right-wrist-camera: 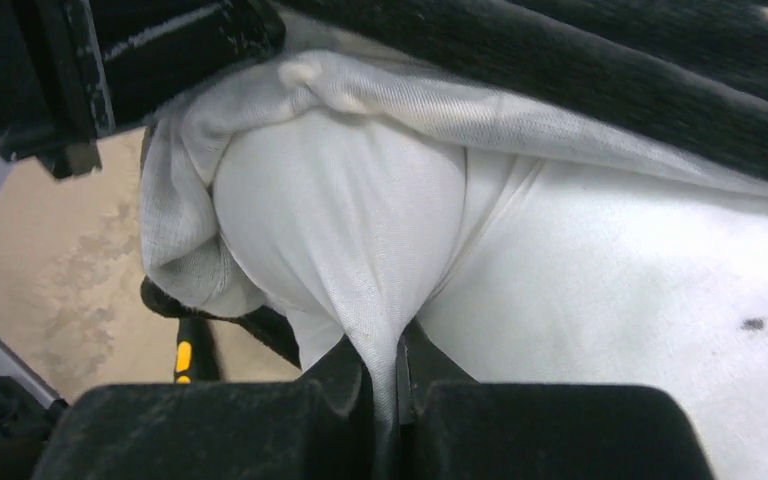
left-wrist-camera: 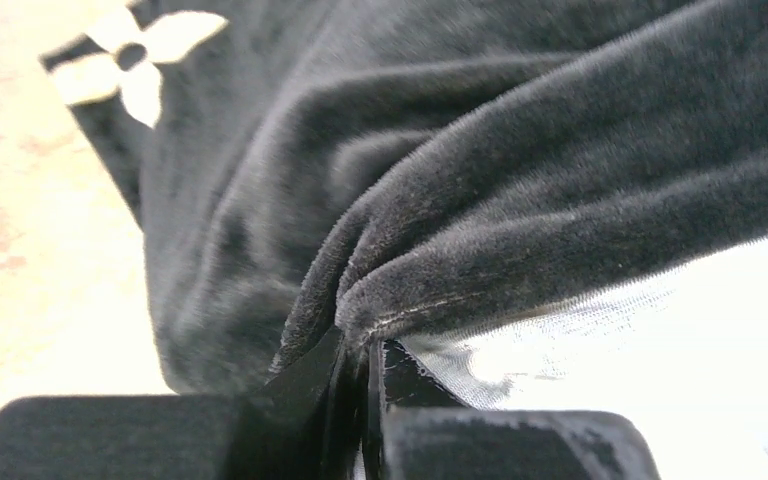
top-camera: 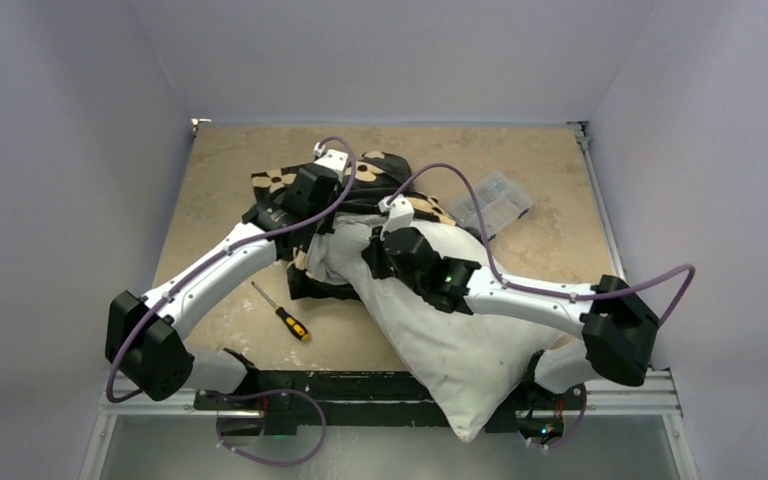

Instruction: Remove the pillowcase from the pillow

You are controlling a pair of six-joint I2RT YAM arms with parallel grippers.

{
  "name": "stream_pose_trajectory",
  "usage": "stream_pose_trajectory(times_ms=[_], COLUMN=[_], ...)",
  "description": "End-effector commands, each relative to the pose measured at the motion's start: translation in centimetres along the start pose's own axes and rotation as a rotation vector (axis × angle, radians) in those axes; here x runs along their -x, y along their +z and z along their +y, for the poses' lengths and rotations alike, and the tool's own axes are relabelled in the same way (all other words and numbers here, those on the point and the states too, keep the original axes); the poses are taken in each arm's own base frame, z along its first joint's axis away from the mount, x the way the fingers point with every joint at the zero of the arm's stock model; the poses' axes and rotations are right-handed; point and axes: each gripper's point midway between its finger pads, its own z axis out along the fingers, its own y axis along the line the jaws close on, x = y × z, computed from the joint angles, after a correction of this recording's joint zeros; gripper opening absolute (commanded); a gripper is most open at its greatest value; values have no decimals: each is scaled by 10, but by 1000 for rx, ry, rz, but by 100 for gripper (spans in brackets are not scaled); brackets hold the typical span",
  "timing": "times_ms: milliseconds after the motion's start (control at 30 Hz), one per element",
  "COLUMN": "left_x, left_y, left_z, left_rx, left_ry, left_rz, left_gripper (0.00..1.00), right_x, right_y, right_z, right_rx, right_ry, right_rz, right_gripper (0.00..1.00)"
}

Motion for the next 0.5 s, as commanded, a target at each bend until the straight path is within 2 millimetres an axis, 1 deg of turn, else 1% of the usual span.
stream_pose_trajectory(times_ms=[0,67,133,233,300,367,400,433,467], left_x=[29,37,41,41,39,37,36,35,34], left_y=[-16,-22,-26,-32,-35,-38,-39,-40,-41], left_z=[60,81,104,132,145,155,160,164,168], left_rx=[325,446,531,584,592,608,620,632,643], left_ry=[-26,-39,-69,-150,-198,-229,-241,-251,-259], left_rz=[-77,-94,-87,-101,-127,-146,-153,-156,-157], left_gripper=[0,0,0,0,0,0,0,0,0], right_x=[62,83,106,145,168,184,188,191,191], right_y=[-31,-51,-75,-122,-158,-187,-198,-206,-210], right_z=[-5,-9,-13,-19,-25,-30,-33,-34,-36], right_rx=[19,22,41,90,123,150,159,166,164], right_ry=[119,166,207,261,296,323,328,334,337], right_rz=[-173,-231,-299,-425,-513,-578,-597,-609,-612], right_gripper=[0,0,0,0,0,0,0,0,0])
